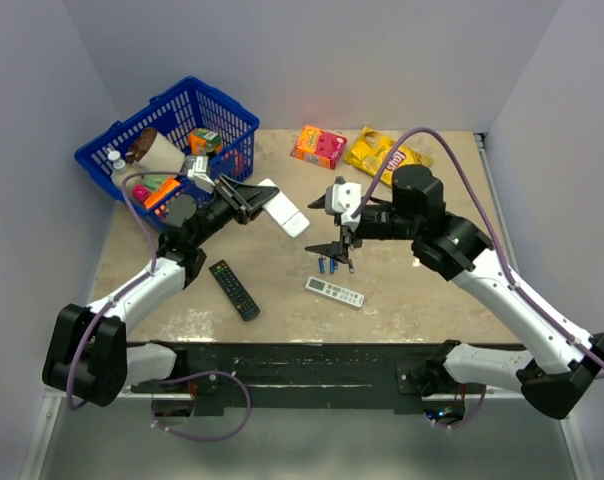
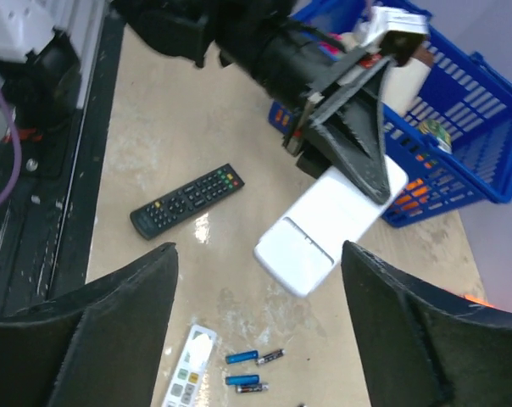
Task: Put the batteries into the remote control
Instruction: Load the battery cover into the remote control.
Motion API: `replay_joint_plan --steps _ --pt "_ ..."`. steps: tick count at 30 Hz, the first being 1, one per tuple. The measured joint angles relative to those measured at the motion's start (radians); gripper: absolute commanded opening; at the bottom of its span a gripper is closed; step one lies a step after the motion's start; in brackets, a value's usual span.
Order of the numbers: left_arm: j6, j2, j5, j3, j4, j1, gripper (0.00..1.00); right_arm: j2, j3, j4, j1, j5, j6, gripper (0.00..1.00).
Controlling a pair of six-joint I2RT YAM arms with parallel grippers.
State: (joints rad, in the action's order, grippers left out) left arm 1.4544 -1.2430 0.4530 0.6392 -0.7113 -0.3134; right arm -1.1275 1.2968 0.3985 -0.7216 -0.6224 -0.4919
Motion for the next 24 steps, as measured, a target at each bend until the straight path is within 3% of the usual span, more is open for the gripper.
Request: replay_joint_plan --steps 1,4,11,24 --pt "-0.009 0.001 0.017 0.011 0.015 0.0 0.0 -0.015 0.002 0.013 0.0 -0.022 -0.035 0.67" --pt "-0.038 0.005 0.06 0.046 0.061 0.002 0.0 -0.06 0.006 0.055 0.0 -0.056 -0.125 0.59" --pt "-0.062 0.03 0.116 0.062 0.113 0.006 0.0 -0.085 0.006 0.118 0.0 -0.077 -0.26 0.55" --pt "-0.064 0.035 0.165 0.071 0.138 0.006 0.0 -0.107 0.006 0.102 0.0 -0.106 -0.335 0.47"
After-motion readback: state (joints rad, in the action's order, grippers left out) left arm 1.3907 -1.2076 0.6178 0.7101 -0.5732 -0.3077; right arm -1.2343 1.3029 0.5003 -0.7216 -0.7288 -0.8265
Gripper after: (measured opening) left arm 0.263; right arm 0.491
